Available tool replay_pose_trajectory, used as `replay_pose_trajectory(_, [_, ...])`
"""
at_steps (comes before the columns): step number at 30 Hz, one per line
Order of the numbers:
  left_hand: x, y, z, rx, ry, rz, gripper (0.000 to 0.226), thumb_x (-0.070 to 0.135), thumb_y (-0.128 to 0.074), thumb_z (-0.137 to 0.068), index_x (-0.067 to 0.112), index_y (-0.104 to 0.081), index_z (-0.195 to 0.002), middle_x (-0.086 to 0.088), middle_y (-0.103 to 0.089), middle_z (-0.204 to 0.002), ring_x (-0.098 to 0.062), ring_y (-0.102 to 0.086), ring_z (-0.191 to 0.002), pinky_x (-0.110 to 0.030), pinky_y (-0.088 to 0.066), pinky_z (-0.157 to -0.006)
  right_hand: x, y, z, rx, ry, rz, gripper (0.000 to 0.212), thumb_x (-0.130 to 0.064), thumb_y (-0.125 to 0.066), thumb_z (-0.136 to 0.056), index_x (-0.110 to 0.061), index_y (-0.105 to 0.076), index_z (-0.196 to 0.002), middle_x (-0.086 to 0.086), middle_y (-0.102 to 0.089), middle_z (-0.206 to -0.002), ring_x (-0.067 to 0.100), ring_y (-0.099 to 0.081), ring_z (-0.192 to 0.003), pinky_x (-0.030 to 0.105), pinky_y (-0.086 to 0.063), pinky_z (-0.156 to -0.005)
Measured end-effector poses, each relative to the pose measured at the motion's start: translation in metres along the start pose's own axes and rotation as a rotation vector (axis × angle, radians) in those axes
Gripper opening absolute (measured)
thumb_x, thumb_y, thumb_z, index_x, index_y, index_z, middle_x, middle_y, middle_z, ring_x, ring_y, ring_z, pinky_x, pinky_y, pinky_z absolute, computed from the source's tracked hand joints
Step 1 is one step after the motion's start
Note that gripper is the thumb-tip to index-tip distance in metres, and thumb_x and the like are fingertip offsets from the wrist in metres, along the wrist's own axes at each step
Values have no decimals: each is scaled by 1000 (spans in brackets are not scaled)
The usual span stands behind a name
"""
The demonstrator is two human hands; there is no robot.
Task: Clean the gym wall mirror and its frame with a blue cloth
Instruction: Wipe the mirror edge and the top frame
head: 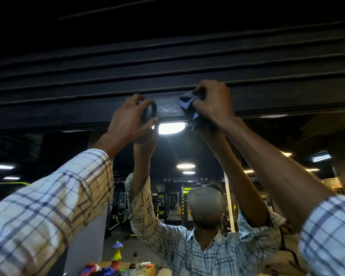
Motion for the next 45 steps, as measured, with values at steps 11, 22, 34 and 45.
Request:
replay_pose_trajectory(11, [-41,1,12,53,10,20,60,48,-69,-93,23,-50,-145,-11,-45,-143,-28,-49,-125,-41,-48,-100,-34,-31,-8,-100,40,31,23,-19,-81,-81,-16,-76,-103,4,-75,-98,18,-71,-91,34,-60,-81])
replay_pose_trajectory(22, [-95,14,27,47,26,33,60,49,-69,-93,25,-50,-145,-11,-45,-141,-29,-50,-123,-42,-49,-99,-73,-62,-4,110,-17,115,19,-16,-73,-85,-14,-72,-104,7,-72,-107,26,-67,-98,41,-56,-83])
replay_pose_trajectory(34, [-148,26,37,31,-40,41,63,50,-69,-93,21,-50,-146,-12,-47,-142,-29,-50,-124,-44,-50,-99,-121,-102,-2,-96,7,58,22,-17,-78,-85,-16,-73,-106,-2,-67,-96,13,-67,-92,12,-42,-68])
replay_pose_trajectory(45, [-228,42,62,25,1,60,64,49,-69,-94,23,-48,-148,-13,-43,-145,-30,-49,-126,-45,-47,-103,-171,-153,-3,-100,16,56,22,-16,-79,-84,-14,-75,-105,-1,-71,-95,4,-61,-80,6,-43,-66])
Point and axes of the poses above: each hand's wrist, its own z-axis away from the middle knuckle, its own y-axis out of the back of the hand, x = y × z, the point moved 1 cm from there along -z, towards the middle knuckle
